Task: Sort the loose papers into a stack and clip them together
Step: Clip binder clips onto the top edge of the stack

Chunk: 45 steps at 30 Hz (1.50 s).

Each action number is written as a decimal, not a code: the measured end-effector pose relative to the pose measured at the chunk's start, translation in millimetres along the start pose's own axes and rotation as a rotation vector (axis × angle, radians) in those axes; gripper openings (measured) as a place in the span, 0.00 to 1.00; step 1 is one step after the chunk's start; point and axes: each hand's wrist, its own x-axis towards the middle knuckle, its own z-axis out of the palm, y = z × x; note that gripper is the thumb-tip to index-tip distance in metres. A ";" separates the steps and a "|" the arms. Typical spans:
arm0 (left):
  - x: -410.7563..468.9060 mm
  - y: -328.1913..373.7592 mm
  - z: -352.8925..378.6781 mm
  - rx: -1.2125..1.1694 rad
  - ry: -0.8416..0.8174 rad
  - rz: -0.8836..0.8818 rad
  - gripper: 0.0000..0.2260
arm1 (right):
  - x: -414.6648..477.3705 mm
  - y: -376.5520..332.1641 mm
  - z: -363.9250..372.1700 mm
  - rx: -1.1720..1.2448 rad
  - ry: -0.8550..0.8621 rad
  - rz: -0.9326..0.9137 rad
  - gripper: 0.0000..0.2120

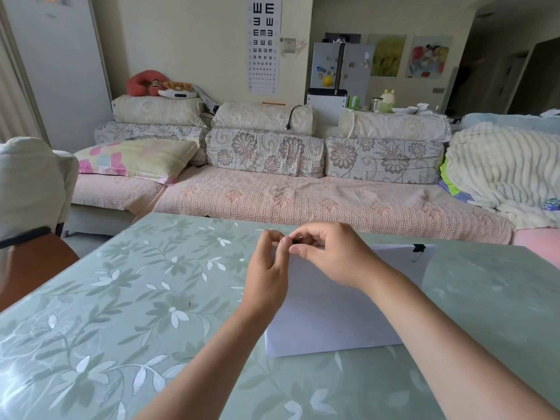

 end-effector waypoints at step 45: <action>12.7 -79.8 -68.2 0.211 -0.153 -0.813 0.04 | -52.2 155.6 41.5 -0.077 0.389 0.720 0.13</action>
